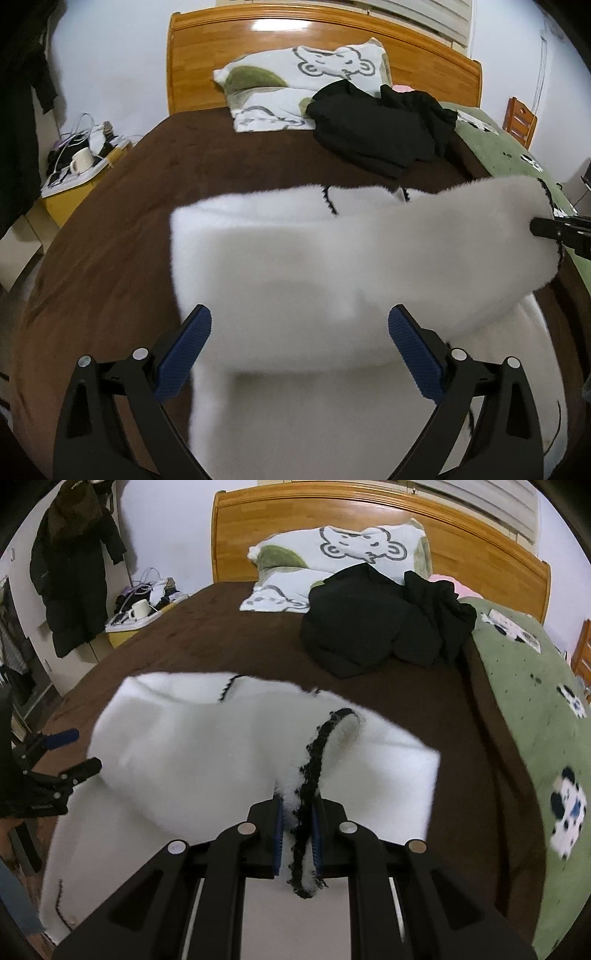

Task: Fold large clothes
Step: 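Fold the held hem up toward the collar and open the right tool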

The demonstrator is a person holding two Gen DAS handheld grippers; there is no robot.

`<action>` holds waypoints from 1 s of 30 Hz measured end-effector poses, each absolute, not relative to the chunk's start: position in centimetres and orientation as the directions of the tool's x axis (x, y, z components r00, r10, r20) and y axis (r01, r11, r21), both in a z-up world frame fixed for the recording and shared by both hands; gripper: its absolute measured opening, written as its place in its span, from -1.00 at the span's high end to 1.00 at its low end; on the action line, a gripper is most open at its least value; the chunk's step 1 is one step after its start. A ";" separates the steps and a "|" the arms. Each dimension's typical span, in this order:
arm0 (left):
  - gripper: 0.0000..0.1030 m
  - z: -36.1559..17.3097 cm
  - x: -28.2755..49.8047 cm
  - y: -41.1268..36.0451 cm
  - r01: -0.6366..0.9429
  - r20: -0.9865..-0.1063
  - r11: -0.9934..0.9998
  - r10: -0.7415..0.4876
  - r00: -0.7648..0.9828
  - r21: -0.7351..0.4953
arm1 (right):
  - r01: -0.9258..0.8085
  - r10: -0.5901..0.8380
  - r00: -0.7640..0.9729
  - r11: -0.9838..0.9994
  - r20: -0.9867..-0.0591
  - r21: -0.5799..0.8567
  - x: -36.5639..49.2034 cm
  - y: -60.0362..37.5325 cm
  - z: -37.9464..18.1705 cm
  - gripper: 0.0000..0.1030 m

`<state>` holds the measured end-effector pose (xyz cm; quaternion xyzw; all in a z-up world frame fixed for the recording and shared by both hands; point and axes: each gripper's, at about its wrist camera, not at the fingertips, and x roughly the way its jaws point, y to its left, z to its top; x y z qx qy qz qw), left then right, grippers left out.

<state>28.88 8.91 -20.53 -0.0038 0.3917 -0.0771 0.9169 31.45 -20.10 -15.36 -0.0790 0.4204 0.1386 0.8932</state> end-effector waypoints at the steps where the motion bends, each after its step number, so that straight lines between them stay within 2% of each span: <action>1: -0.84 -20.8 29.6 8.6 0.140 -0.720 0.987 -0.153 0.676 -0.078 | -0.311 0.170 0.605 0.950 -0.778 -0.034 32.2 -20.6 -15.7 0.76; 6: -0.84 -23.5 31.8 7.4 0.146 -0.748 0.982 -0.184 0.637 -0.118 | -0.257 0.155 0.540 0.966 -0.828 0.013 34.7 -23.4 -19.8 0.75; 8: -0.84 -24.9 32.1 7.3 0.138 -0.763 0.984 -0.176 0.622 -0.115 | -0.232 0.162 0.520 0.972 -0.839 0.044 35.0 -24.5 -21.5 0.67; 14: -0.84 -26.8 32.3 7.5 0.162 -0.771 0.981 -0.183 0.610 -0.104 | -0.166 0.164 0.495 0.982 -0.853 0.092 35.0 -26.8 -25.2 0.22; 16: -0.87 -27.1 32.4 7.6 0.174 -0.768 0.979 -0.195 0.610 -0.111 | -0.151 0.127 0.516 0.987 -0.847 0.056 34.9 -26.9 -25.2 -0.12; 17: -0.87 -27.2 32.5 7.8 0.174 -0.766 0.978 -0.201 0.610 -0.118 | -0.149 0.110 0.524 0.988 -0.845 0.036 34.8 -26.9 -25.3 -0.16; 26: -0.87 -27.4 32.6 7.9 0.173 -0.762 0.976 -0.211 0.611 -0.132 | -0.148 0.090 0.532 0.989 -0.842 0.012 34.6 -26.7 -25.1 -0.18; 30: -0.87 -26.0 32.0 8.0 0.163 -0.756 0.977 -0.209 0.620 -0.137 | -0.147 0.098 0.540 0.989 -0.836 0.021 34.2 -26.8 -24.2 -0.25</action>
